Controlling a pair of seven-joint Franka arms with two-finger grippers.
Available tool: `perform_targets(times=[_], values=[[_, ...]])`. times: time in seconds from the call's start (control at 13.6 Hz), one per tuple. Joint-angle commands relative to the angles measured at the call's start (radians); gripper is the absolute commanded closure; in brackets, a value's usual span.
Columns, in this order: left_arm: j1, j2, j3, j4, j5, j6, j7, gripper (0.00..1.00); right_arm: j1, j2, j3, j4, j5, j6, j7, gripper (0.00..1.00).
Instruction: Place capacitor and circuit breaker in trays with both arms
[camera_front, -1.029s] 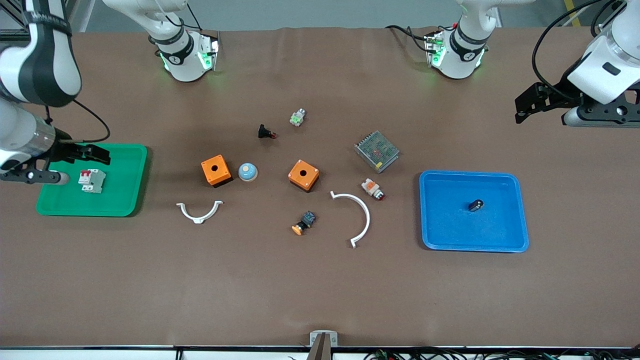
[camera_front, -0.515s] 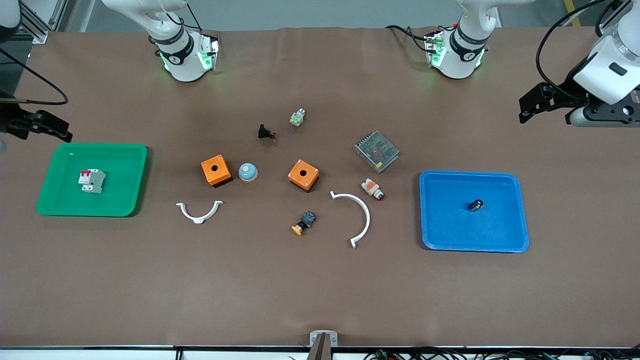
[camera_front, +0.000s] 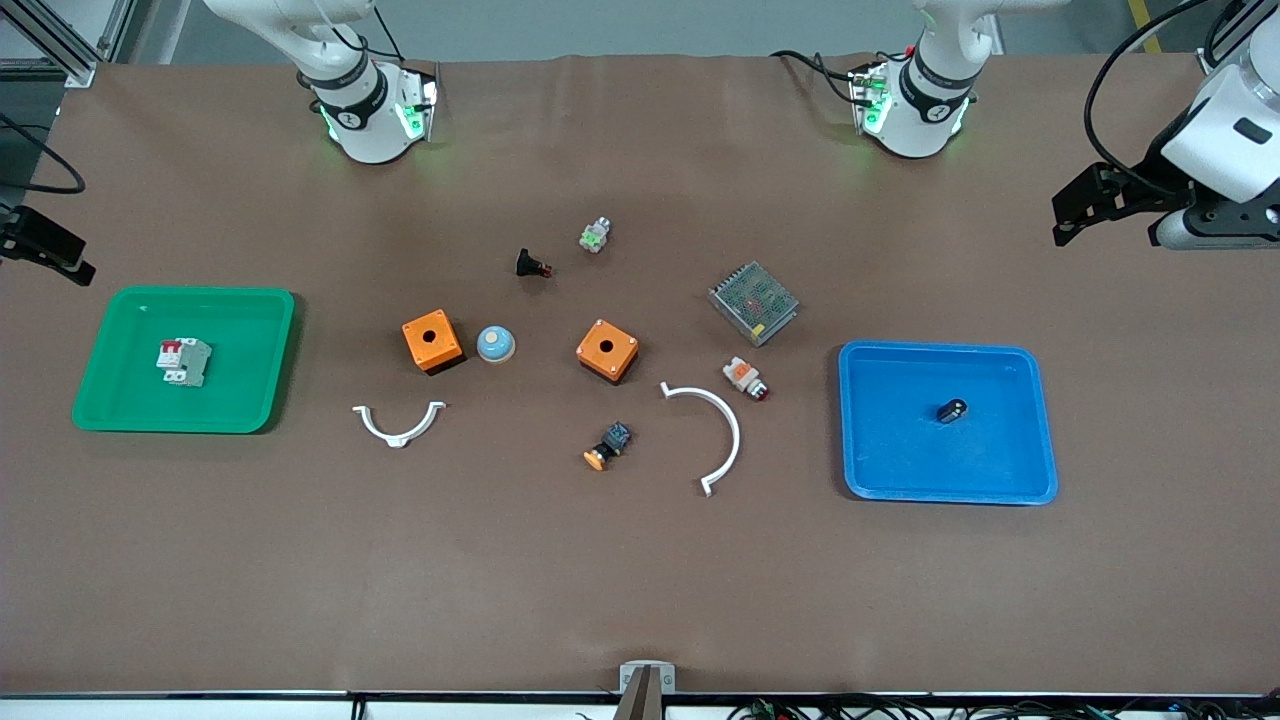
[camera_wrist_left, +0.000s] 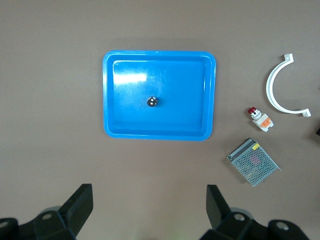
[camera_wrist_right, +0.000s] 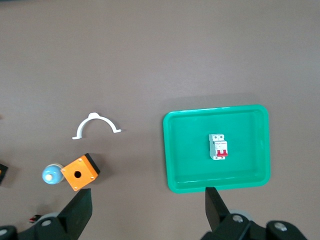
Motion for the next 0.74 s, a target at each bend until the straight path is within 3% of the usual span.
perform_targets(times=[0.0, 0.66], values=[[0.002, 0.008, -0.003, 0.036, 0.018, -0.018, 0.012, 0.0, -0.014, 0.024, 0.003, 0.031, 0.039, -0.005, 0.008, 0.0], [0.001, 0.012, -0.005, 0.036, -0.03, -0.03, 0.013, 0.0, -0.007, 0.03, 0.004, 0.03, 0.022, -0.006, -0.005, 0.0]])
